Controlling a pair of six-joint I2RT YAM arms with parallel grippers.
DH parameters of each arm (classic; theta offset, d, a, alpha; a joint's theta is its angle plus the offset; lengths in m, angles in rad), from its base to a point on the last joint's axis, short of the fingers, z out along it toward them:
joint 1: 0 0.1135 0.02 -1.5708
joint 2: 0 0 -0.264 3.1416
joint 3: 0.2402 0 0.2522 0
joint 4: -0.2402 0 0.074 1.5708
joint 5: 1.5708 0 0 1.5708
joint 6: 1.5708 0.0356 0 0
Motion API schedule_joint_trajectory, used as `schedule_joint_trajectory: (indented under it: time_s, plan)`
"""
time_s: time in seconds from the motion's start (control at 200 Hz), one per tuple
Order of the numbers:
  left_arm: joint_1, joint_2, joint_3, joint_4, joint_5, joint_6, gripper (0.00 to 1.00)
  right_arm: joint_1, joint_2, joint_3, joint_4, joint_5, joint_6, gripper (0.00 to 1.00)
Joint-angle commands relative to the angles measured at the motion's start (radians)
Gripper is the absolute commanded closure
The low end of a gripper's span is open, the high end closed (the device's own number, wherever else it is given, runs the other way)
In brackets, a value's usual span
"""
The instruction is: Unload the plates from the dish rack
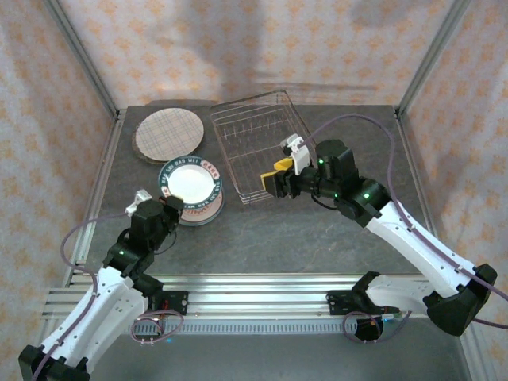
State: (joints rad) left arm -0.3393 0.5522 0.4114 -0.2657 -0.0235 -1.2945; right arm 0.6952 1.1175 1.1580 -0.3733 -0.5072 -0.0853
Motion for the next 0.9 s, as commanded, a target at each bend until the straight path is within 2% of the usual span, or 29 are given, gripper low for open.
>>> schedule_joint_trajectory:
  time_s: [0.0,0.29,0.896]
  plan:
    - [0.010,-0.002,-0.029,0.056,-0.049,-0.046,1.00,0.013,0.010,-0.003,0.013,-0.019,-0.050,0.41]
    - [0.030,0.041,-0.119,0.159,-0.040,-0.083,1.00,0.017,0.038,0.008,0.016,-0.018,-0.024,0.40]
    - [0.063,0.204,-0.168,0.311,0.022,-0.087,1.00,0.017,0.051,0.006,0.039,-0.048,-0.019,0.40]
